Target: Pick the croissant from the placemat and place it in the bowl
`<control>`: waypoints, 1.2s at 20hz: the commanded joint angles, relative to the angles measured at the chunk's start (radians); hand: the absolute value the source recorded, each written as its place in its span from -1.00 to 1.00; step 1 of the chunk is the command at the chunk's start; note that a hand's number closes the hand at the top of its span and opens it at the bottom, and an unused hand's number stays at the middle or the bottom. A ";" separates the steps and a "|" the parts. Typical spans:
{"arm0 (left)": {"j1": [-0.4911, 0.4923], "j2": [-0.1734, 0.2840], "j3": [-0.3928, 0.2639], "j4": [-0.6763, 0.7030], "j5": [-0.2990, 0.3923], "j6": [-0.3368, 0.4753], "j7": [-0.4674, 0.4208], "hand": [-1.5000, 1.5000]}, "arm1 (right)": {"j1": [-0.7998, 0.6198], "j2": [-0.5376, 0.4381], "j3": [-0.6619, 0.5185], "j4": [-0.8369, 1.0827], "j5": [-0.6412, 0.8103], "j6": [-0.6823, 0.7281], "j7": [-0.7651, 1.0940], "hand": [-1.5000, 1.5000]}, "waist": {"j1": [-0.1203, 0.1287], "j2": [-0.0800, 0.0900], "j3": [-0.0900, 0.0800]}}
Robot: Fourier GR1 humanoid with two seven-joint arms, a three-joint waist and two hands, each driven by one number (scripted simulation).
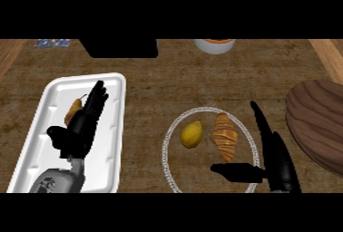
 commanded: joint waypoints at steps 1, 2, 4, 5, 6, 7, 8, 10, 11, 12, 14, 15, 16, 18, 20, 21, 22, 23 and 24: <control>-0.023 -0.025 0.042 0.060 -0.001 -0.024 -0.020 0.00 | 0.073 -0.002 -0.032 0.028 -0.071 -0.010 -0.157 -1.00 | -0.003 0.001 0.000; -0.070 -0.023 0.031 -0.012 -0.031 0.010 0.089 0.00 | 0.009 0.012 -0.061 0.028 -0.084 0.011 -0.107 -1.00 | -0.001 0.000 0.000; -0.022 -0.029 0.035 -0.025 -0.034 -0.020 0.066 0.00 | 0.088 0.047 0.016 -0.058 -0.012 -0.018 -0.071 -1.00 | -0.001 0.000 0.000; -0.021 -0.060 0.023 0.027 -0.056 -0.011 0.021 0.00 | 0.043 0.055 -0.026 -0.021 -0.049 -0.011 -0.084 -1.00 | -0.001 0.000 0.000; -0.012 -0.066 0.001 -0.024 -0.067 0.001 0.053 0.00 | -0.021 0.052 -0.076 0.014 -0.094 0.012 -0.086 -1.00 | 0.002 0.000 0.000; 0.006 -0.059 0.021 -0.022 -0.075 -0.018 0.026 0.00 | 0.091 0.071 -0.006 0.011 -0.040 -0.035 -0.135 -1.00 | 0.000 0.000 0.000; 0.028 -0.052 0.030 -0.039 -0.067 -0.040 0.033 0.00 | 0.028 0.100 0.003 0.026 -0.015 -0.027 -0.075 -1.00 | 0.001 0.000 0.000; 0.001 -0.056 0.058 0.008 -0.063 -0.048 0.003 0.00 | 0.066 0.096 -0.034 0.110 -0.080 -0.047 -0.193 -1.00 | 0.000 0.000 0.000; -0.012 -0.056 0.052 -0.027 -0.075 -0.035 0.055 0.00 | 0.005 0.131 0.001 0.131 -0.052 -0.084 -0.132 -1.00 | 0.002 0.000 0.000; 0.003 -0.050 0.091 0.050 -0.048 -0.090 -0.024 0.00 | 0.005 0.092 -0.062 0.098 -0.096 -0.007 -0.143 -1.00 | 0.000 0.001 0.000; -0.030 -0.095 0.064 0.058 -0.089 -0.050 -0.008 0.00 | 0.067 0.121 -0.034 0.141 -0.093 -0.057 -0.213 -1.00 | -0.001 0.001 0.000; -0.003 -0.050 0.094 -0.055 -0.060 -0.085 0.073 0.00 | 0.010 0.118 -0.064 0.122 -0.100 -0.033 -0.170 -1.00 | 0.001 0.000 0.000; 0.041 -0.075 0.071 -0.027 -0.086 -0.073 0.021 0.00 | 0.032 0.116 -0.080 0.190 -0.129 -0.043 -0.254 -1.00 | 0.002 0.000 0.000; 0.004 -0.072 0.064 -0.092 -0.087 -0.071 0.097 0.00 | 0.015 0.132 -0.072 0.277 -0.114 -0.089 -0.306 -1.00 | 0.003 0.000 0.000; 0.007 -0.073 0.109 -0.032 -0.087 -0.090 0.042 0.00 | 0.008 0.133 -0.015 0.281 -0.110 -0.138 -0.286 -1.00 | 0.002 0.000 0.000; 0.017 -0.076 0.103 -0.063 -0.103 -0.086 0.074 0.00 | 0.057 0.116 -0.065 0.251 -0.131 -0.066 -0.332 -1.00 | 0.001 0.000 0.000; -0.021 -0.071 0.130 0.003 -0.084 -0.113 0.036 0.00 | 0.031 0.133 -0.044 0.326 -0.128 -0.138 -0.349 -1.00 | 0.000 0.001 0.000; -0.071 -0.121 0.094 0.053 -0.131 -0.068 0.037 0.00 | -0.015 0.124 -0.102 0.296 -0.144 -0.074 -0.327 -1.00 | -0.001 0.001 0.000; 0.058 -0.139 0.055 -0.058 -0.136 -0.055 0.026 0.00 | 0.026 0.133 -0.023 0.261 -0.085 -0.124 -0.275 -1.00 | 0.002 0.000 0.000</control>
